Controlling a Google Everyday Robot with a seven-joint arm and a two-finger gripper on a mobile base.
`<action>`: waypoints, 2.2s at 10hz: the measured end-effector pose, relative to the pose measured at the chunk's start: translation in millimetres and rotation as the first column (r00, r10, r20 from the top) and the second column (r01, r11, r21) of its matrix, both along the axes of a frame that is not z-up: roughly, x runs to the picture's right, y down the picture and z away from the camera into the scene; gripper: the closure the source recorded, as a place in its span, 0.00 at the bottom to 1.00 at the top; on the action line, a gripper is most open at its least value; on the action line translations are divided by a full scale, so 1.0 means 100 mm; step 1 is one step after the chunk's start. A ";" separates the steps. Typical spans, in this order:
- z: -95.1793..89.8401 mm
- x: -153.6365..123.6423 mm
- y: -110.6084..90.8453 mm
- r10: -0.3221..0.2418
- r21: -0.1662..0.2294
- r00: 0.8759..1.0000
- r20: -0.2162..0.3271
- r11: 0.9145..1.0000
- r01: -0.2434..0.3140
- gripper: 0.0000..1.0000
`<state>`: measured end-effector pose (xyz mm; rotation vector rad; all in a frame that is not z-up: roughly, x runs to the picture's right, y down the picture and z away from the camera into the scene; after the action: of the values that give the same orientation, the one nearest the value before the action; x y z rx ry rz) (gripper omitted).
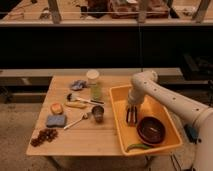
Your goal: Wipe tray with eraser
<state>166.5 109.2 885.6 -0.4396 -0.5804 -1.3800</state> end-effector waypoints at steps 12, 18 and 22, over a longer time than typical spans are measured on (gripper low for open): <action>-0.47 -0.59 -0.02 -0.047 0.061 0.989 0.138 0.997 0.039 1.00; -0.15 -0.03 0.00 -0.030 0.054 0.998 0.055 0.998 0.027 1.00; 0.13 0.13 -0.28 0.044 0.033 0.999 -0.026 0.999 -0.043 1.00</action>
<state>180.0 81.3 898.8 -0.4162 -0.5416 -1.3384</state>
